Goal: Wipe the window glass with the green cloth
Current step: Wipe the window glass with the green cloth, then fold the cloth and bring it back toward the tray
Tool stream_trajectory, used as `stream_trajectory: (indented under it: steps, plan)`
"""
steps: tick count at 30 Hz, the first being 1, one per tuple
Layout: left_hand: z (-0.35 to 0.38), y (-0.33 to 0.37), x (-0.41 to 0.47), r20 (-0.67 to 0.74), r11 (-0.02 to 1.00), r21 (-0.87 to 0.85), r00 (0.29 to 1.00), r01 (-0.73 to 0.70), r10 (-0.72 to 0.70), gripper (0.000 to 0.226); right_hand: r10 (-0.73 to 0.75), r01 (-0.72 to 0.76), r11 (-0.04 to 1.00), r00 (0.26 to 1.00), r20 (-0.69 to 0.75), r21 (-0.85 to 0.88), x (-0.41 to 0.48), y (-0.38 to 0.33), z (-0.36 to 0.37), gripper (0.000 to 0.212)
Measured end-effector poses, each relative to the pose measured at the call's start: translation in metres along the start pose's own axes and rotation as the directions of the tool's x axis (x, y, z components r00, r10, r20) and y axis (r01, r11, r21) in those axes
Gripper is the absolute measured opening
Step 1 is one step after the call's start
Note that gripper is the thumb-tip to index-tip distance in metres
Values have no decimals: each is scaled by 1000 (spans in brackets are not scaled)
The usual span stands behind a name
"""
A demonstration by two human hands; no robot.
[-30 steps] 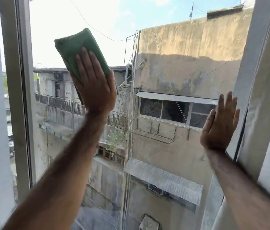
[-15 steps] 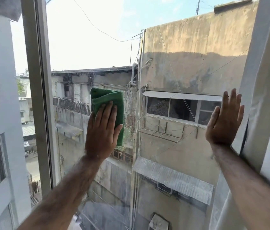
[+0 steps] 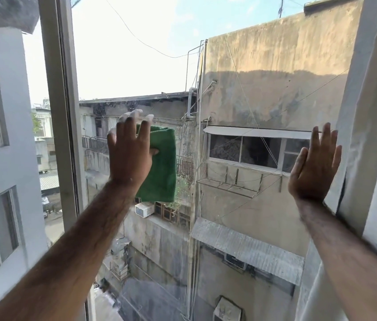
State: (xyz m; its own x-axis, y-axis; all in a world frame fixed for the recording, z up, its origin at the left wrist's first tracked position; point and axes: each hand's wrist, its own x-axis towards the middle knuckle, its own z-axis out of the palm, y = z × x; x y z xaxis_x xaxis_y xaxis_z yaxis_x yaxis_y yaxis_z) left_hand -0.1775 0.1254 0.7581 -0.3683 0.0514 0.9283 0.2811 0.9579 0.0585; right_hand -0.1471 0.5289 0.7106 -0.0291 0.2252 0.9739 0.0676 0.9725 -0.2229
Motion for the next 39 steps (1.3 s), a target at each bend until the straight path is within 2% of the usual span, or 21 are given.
stream_trajectory:
  steps: [2, 7, 9, 11, 13, 15, 16, 18, 20, 22, 23, 24, 25, 27, 29, 31, 33, 35, 39]
  plan:
    - [-2, 0, 4, 43, 999, -14, 999, 30, -29, 69, -3, 3, 1000, 1000, -6, -1, 0, 0, 0, 55]
    - [-9, 5, 4, 58, 998, -24, 997, 53, -52, 42, -6, 6, 1000, 1000, -1, 2, 0, -1, 0, 54]
    - [-14, 7, 4, 69, 997, -61, 996, 57, -53, 39, 44, -44, 999, 999, -1, -7, 0, -9, -4, 57]
    - [-19, 8, 4, 91, 993, -98, 994, 67, -58, 37, 110, -110, 994, 994, -18, 17, 0, -22, -10, 69]
    - [-26, 7, 3, 119, 984, -156, 990, 87, -68, 37, 35, -29, 990, 998, -46, 139, -6, -40, -18, 74]
    - [-34, 5, 0, 140, 967, -231, 987, 109, -78, 37, -129, 140, 943, 990, -54, 302, -17, -67, -28, 61]
    - [-39, 4, -1, 150, 956, -267, 985, 120, -82, 37, -186, 181, 901, 982, -28, 395, -23, -84, -34, 52]
    - [-48, 1, -6, 185, 927, -341, 978, 155, -96, 39, -242, 119, 794, 962, 130, 597, -35, -122, -49, 43]
    - [-57, 1, -11, 242, 875, -424, 960, 233, -138, 39, -284, -76, 708, 880, 382, 702, -44, -154, -61, 60]
    - [-66, -4, -18, 322, 789, -497, 921, 362, -220, 39, -272, -357, 673, 694, 666, 647, -49, -176, -70, 82]
    - [-68, -8, -22, 379, 700, -555, 886, 449, -268, 41, -262, -480, 653, 582, 770, 586, -50, -183, -75, 82]
    - [-70, -14, -27, 452, 571, -617, 838, 542, -307, 44, -264, -580, 611, 493, 829, 539, -52, -187, -77, 70]
    - [-73, -20, -34, 528, 431, -655, 784, 621, -328, 45, -274, -659, 550, 438, 856, 513, -56, -191, -80, 54]
    - [-77, -31, -48, 635, 226, -670, 703, 707, -319, 47, -259, -794, 380, 401, 879, 474, -63, -196, -86, 22]
    - [-81, -42, -65, 711, 89, -650, 645, 755, -281, 46, -219, -900, 182, 356, 909, 396, -73, -201, -94, 13]
    - [-83, -49, -85, 785, -44, -601, 579, 798, -221, 40, -180, -941, 66, 315, 932, 331, -84, -201, -98, 9]
    - [-82, -59, -108, 847, -154, -529, 509, 835, -151, 31, -143, -961, 7, 272, 952, 276, -98, -201, -101, 13]
    - [-78, -67, -133, 881, -218, -473, 460, 854, -110, 18, -95, -970, 6, 241, 966, 242, -115, -199, -103, 16]
    - [-67, -76, -189, 920, -247, -392, 373, 886, -124, 5, -32, -985, 30, 170, 985, 171, -164, -188, -110, 31]
